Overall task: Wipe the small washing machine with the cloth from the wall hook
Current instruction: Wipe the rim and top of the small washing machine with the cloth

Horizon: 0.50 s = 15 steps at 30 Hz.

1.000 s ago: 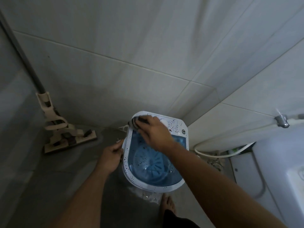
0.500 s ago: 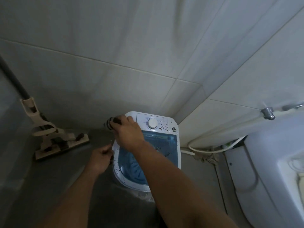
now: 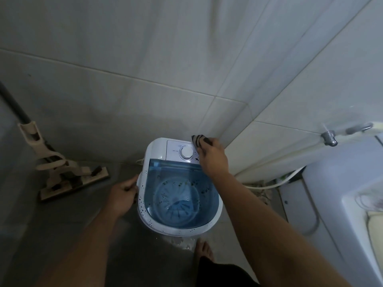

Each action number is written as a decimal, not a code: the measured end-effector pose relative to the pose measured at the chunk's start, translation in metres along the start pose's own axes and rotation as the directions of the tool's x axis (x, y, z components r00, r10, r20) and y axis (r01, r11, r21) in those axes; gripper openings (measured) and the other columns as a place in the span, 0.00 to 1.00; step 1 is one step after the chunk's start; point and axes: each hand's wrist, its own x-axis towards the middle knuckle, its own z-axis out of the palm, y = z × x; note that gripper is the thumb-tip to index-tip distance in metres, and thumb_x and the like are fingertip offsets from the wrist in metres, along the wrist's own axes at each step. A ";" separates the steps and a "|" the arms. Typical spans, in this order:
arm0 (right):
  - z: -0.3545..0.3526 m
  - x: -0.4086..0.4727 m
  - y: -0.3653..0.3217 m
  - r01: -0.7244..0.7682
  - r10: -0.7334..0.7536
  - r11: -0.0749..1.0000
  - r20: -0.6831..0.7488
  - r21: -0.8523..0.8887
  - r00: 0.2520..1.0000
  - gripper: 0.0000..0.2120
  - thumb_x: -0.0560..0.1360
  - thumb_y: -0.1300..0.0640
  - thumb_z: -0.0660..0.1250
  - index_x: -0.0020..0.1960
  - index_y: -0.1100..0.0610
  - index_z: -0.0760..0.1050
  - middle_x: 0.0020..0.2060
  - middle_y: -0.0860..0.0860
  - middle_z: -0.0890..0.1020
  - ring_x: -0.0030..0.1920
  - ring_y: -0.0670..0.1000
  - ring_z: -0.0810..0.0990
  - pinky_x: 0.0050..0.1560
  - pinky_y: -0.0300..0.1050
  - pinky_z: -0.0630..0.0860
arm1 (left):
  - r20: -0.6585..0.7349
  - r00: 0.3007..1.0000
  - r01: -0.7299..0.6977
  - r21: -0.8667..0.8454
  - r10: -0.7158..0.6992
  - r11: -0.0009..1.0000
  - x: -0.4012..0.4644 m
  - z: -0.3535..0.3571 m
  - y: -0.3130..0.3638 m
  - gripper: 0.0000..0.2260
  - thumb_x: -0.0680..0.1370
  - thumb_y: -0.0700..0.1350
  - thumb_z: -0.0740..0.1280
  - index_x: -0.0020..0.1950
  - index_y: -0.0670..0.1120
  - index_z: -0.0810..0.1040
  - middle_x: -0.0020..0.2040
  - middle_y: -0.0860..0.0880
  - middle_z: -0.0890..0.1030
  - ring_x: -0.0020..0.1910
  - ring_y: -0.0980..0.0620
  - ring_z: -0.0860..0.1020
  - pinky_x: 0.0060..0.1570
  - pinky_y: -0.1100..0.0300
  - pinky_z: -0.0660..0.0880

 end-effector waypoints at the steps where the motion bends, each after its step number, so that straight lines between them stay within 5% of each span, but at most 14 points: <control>1: -0.001 -0.002 0.000 0.019 -0.019 1.000 -0.008 -0.003 1.000 0.16 0.82 0.52 0.65 0.68 0.52 0.78 0.65 0.57 0.75 0.63 0.62 0.73 0.57 0.53 0.78 | -0.003 1.000 -0.001 0.009 0.001 1.000 -0.001 0.000 0.000 0.19 0.82 0.35 0.61 0.71 0.50 0.75 0.60 0.45 0.83 0.55 0.46 0.82 0.58 0.51 0.77; 11: -0.007 -0.052 0.014 0.217 -0.220 0.966 0.000 -0.141 0.976 0.16 0.79 0.57 0.68 0.66 0.53 0.79 0.63 0.58 0.77 0.53 0.63 0.77 0.43 0.55 0.81 | -0.016 1.000 0.024 0.058 -0.023 0.998 0.000 -0.001 0.001 0.19 0.82 0.36 0.62 0.72 0.51 0.75 0.60 0.44 0.83 0.57 0.42 0.81 0.62 0.42 0.76; 15: -0.024 -0.067 0.023 0.310 -0.298 0.950 0.189 -0.036 0.936 0.17 0.80 0.54 0.66 0.68 0.52 0.78 0.65 0.55 0.76 0.58 0.60 0.75 0.54 0.55 0.79 | -0.017 1.000 0.024 0.069 -0.023 0.997 -0.001 -0.001 0.003 0.19 0.82 0.37 0.63 0.71 0.52 0.76 0.59 0.45 0.84 0.57 0.41 0.82 0.61 0.43 0.77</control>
